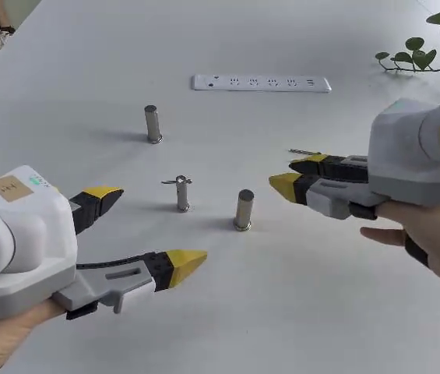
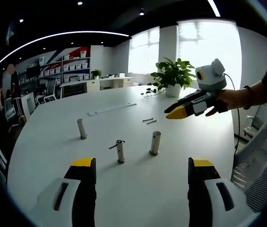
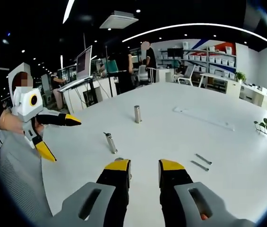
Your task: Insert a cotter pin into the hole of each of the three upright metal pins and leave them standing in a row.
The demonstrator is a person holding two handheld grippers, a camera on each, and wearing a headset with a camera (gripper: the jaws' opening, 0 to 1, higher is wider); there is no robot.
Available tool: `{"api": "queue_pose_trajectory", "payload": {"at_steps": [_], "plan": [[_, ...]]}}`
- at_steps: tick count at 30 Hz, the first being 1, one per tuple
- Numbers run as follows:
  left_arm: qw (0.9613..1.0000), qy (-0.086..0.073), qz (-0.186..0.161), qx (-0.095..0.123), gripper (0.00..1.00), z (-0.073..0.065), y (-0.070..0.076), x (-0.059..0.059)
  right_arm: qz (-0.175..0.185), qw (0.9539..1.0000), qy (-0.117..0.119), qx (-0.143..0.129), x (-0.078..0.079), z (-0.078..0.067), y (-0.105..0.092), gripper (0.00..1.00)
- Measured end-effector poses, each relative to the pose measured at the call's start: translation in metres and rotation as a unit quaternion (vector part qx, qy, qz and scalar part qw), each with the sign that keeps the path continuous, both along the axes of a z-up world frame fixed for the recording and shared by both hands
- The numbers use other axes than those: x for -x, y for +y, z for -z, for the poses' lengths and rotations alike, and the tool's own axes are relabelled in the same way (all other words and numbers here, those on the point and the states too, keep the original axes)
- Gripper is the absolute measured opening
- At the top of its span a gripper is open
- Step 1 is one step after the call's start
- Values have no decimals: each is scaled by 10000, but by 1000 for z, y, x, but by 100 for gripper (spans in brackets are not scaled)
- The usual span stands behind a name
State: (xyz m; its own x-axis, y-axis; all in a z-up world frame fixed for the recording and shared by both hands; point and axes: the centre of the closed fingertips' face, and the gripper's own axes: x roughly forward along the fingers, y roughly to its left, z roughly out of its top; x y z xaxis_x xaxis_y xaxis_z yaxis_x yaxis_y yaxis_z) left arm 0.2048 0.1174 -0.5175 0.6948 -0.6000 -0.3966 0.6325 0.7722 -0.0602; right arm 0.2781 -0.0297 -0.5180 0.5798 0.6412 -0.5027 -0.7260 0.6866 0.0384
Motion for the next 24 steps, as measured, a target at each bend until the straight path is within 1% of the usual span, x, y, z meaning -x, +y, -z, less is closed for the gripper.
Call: {"api": "queue_pose_trajectory", "payload": {"at_steps": [1,2,3,4,5,6,7,10,11,12,13,16,20,21,22,24], "plan": [[10000,-6,7,4,80,0,0,0,-5,10000,21,70,-2,4,-3,19],[10000,-2,14,7,80,0,-1,0,-67,9997,77,238,-4,11,-8,19],[10000,3,14,4,80,0,-1,0,-86,9996,80,260,-5,12,-9,19],[10000,-1,20,-3,80,0,-2,0,-123,9994,88,324,-13,20,-15,18],[10000,-7,19,0,81,-1,-2,-1,-109,9991,72,391,-16,24,-18,18],[10000,-21,17,16,81,-2,-3,-1,-134,9985,101,527,-19,29,-23,18],[10000,-27,17,24,81,-2,-3,-1,-106,9985,122,530,-22,31,-25,18],[10000,-49,32,18,81,-3,-4,-2,-55,9977,88,670,-32,38,-35,17],[10000,-50,41,11,81,-3,-4,-1,-61,9968,35,790,-36,41,-39,16],[10000,-48,50,1,81,-3,-3,-1,23,9967,64,804,-46,47,-46,15],[10000,-25,41,-15,80,-2,-3,-1,81,9968,120,786,-51,50,-49,15],[10000,3,38,-30,80,0,-2,-1,82,9954,77,955,-57,54,-53,15],[10000,-10,60,-53,78,1,-3,-1,126,9949,138,987,-67,57,-56,15],[10000,-5,64,-57,78,1,-3,-1,122,9947,142,1011,-73,58,-58,15],[10000,15,75,-56,77,2,-3,-1,105,9941,157,1067,-82,61,-60,15],[9999,30,73,-69,77,3,-3,-2,76,9926,193,1197,-85,64,-64,15]]}}
